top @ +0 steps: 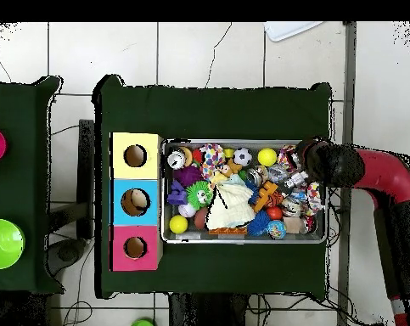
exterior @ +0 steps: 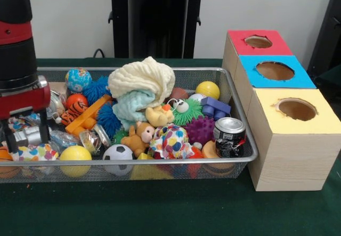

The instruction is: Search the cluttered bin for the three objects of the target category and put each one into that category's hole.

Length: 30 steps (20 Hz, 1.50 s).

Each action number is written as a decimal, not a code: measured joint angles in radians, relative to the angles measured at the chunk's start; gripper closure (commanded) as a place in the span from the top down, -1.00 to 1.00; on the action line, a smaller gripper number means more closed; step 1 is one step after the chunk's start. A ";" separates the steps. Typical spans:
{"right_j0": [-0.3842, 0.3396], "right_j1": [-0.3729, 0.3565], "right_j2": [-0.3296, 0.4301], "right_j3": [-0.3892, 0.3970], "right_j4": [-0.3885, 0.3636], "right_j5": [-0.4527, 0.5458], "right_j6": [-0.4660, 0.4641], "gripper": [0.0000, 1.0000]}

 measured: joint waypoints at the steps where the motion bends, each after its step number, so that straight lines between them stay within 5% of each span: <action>1: 0.001 0.000 0.000 -0.003 0.005 0.000 0.000 1.00; 16: 0.023 0.023 -0.002 -0.006 0.120 0.132 0.000 1.00; 30: 0.027 0.063 -0.024 -0.006 0.114 0.162 0.000 1.00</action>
